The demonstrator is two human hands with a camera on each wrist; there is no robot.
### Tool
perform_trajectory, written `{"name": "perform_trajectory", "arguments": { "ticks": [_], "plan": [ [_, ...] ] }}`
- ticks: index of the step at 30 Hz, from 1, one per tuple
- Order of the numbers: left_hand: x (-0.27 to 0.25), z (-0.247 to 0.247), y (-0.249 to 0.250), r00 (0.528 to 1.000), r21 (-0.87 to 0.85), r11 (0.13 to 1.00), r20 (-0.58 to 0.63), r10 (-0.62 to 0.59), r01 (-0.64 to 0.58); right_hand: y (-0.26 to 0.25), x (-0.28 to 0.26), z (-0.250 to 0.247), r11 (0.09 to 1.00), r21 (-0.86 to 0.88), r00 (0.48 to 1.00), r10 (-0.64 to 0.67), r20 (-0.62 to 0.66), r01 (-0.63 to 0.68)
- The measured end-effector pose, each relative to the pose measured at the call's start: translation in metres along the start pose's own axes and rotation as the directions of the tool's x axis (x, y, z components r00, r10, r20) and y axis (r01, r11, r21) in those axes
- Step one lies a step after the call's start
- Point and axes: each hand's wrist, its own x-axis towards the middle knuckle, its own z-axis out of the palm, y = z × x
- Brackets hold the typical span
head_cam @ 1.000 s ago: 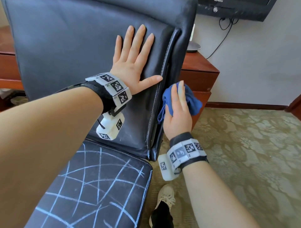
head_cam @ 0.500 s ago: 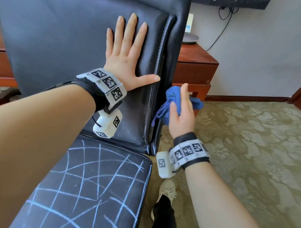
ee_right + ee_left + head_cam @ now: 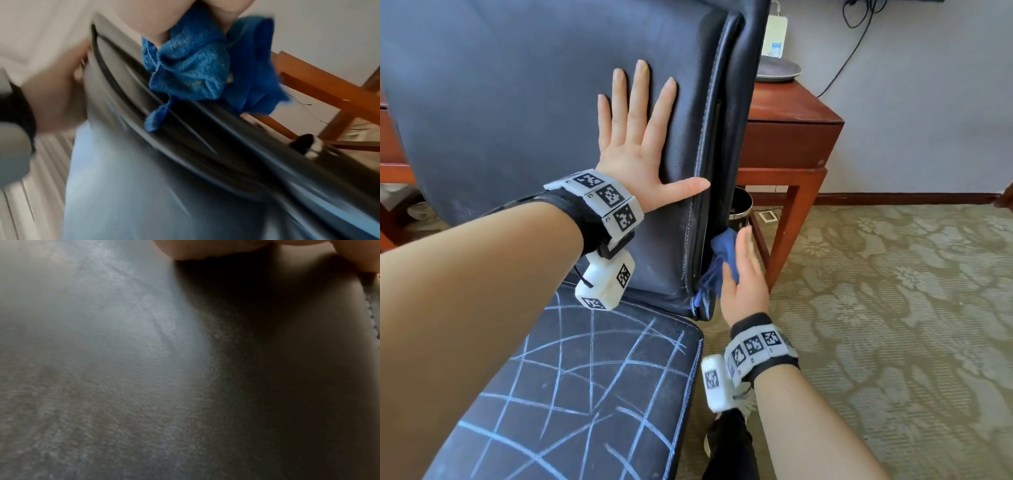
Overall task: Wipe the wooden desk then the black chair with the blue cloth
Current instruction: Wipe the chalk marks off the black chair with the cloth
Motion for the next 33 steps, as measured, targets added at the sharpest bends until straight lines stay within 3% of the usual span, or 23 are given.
{"name": "perform_trajectory", "arguments": {
  "ticks": [3, 5, 8, 10, 12, 17, 19, 21, 23, 24, 26, 28, 30, 33],
  "plan": [
    [0.0, 0.0, 0.0, 1.0, 0.007, 1.0, 0.006, -0.001, 0.001, -0.026, 0.026, -0.01, 0.979, 0.2, 0.979, 0.0, -0.204, 0.041],
    [0.0, -0.001, 0.0, 1.0, 0.009, 1.0, 0.011, -0.001, 0.001, -0.038, 0.035, -0.008, 0.981, 0.172, 0.978, -0.053, -0.202, 0.089],
    [0.0, -0.001, 0.0, 1.0, 0.007, 1.0, 0.015, -0.003, 0.003, -0.039, 0.026, 0.001, 0.998, -0.061, 0.995, -0.019, -0.101, 0.013],
    [0.001, 0.0, 0.0, 1.0, 0.01, 1.0, 0.008, -0.005, 0.005, -0.035, 0.019, 0.003, 0.961, -0.275, 0.997, -0.047, -0.054, 0.03],
    [0.001, 0.001, 0.0, 1.0, 0.007, 1.0, -0.001, -0.006, 0.006, -0.032, 0.021, 0.001, 0.933, -0.359, 0.999, -0.041, -0.011, 0.034],
    [0.001, 0.001, 0.0, 1.0, 0.008, 1.0, -0.001, -0.005, 0.005, -0.037, 0.028, -0.016, 0.998, -0.019, 0.994, -0.06, 0.092, 0.062],
    [0.001, 0.0, 0.0, 1.0, 0.01, 1.0, 0.006, -0.006, 0.005, -0.042, 0.029, -0.025, 0.98, -0.192, 0.987, -0.017, 0.157, 0.047],
    [0.001, -0.001, 0.0, 1.0, 0.008, 1.0, 0.015, -0.01, 0.01, -0.046, 0.031, -0.03, 0.87, -0.488, 0.987, 0.012, 0.162, 0.069],
    [0.001, -0.001, 0.0, 1.0, 0.005, 1.0, 0.008, -0.011, 0.011, -0.044, 0.033, -0.029, 0.816, -0.57, 0.992, -0.025, 0.126, 0.093],
    [0.001, 0.0, 0.0, 1.0, 0.001, 1.0, 0.004, -0.01, 0.01, -0.042, 0.032, -0.028, 0.849, -0.519, 0.99, -0.03, 0.135, 0.096],
    [0.0, 0.0, 0.0, 1.0, -0.003, 1.0, 0.0, -0.006, 0.006, -0.038, 0.032, -0.022, 0.97, -0.229, 0.986, -0.041, 0.162, 0.078],
    [0.001, 0.001, -0.001, 1.0, -0.002, 1.0, -0.008, -0.004, 0.004, -0.034, 0.035, -0.012, 0.998, 0.016, 0.99, -0.061, 0.123, 0.059],
    [0.002, 0.001, -0.001, 1.0, -0.003, 1.0, -0.01, -0.005, 0.005, -0.032, 0.037, 0.0, 0.993, 0.046, 0.994, -0.109, 0.002, 0.109],
    [0.003, 0.002, -0.002, 1.0, 0.007, 1.0, -0.003, -0.012, 0.012, -0.02, 0.034, 0.017, 0.98, -0.062, 0.973, -0.197, -0.117, 0.191]
  ]
}}
